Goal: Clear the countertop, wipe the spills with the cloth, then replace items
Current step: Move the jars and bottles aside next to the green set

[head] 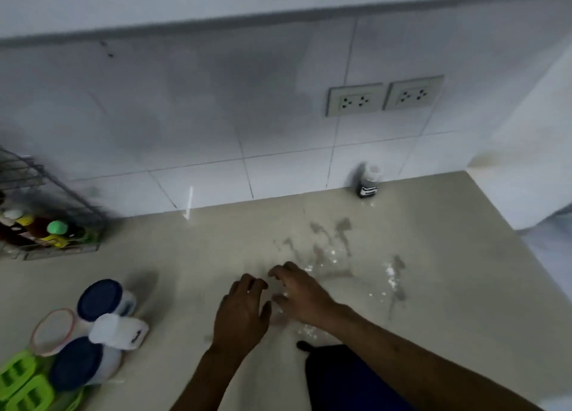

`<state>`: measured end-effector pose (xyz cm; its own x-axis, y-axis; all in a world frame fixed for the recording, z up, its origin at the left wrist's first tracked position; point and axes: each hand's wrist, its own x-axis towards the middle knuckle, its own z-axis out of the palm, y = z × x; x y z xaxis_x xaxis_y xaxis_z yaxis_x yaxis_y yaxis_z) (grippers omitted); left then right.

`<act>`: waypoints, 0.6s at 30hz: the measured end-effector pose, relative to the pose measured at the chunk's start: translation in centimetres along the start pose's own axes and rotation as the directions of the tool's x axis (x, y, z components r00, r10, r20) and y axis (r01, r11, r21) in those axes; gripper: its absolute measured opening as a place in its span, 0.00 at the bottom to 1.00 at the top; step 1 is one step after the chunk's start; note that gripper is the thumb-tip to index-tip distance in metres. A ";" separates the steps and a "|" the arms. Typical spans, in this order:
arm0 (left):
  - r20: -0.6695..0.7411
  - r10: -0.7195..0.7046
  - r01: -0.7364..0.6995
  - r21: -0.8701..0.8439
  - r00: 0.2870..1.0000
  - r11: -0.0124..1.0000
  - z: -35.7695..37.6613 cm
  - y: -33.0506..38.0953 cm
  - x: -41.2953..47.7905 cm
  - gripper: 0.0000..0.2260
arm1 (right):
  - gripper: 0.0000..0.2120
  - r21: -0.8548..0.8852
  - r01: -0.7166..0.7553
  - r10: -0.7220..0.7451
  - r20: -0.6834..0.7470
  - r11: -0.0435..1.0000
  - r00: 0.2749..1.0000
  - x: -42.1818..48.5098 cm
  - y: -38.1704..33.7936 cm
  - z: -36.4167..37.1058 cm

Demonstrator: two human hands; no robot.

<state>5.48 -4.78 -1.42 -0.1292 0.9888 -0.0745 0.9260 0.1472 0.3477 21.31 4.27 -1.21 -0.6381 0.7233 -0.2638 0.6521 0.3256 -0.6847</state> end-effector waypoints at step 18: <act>0.349 -0.706 0.670 0.237 0.617 0.703 2.6 3.8 -6.2 0.67 | 0.31 -0.349 -0.229 0.152 -0.235 0.909 0.960 8.6 18.6 -29.2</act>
<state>10.77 -10.43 -2.05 -0.6095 0.4973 -0.6175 0.6485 0.7608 -0.0273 39.88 34.32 3.62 -0.4177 0.8868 -0.1977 0.8814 0.3426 -0.3252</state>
